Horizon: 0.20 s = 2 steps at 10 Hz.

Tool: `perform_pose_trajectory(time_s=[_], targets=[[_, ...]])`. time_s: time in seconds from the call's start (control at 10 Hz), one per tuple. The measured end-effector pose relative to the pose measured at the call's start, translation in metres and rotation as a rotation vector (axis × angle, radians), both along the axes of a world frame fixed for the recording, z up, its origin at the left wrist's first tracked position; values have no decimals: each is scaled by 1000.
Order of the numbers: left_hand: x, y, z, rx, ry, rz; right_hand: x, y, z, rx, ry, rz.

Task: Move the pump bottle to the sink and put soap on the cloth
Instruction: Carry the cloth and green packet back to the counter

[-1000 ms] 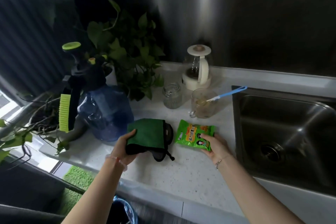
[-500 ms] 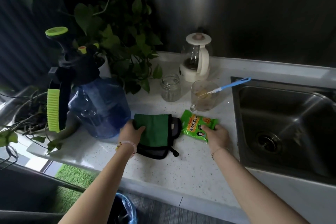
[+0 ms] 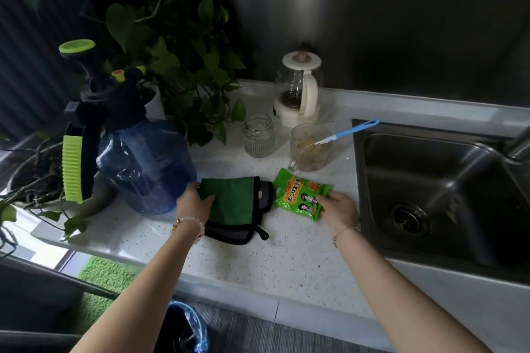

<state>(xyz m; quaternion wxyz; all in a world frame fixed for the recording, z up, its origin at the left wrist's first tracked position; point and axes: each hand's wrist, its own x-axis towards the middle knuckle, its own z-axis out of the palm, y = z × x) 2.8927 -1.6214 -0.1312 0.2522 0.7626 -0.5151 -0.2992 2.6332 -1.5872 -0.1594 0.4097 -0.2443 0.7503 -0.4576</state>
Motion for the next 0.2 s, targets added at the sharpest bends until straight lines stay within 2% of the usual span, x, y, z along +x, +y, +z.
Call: perform_pose_trajectory(time_s=[0.2], targets=[[0, 7, 15, -21, -46, -8, -28, 7, 9, 4, -131, -59]])
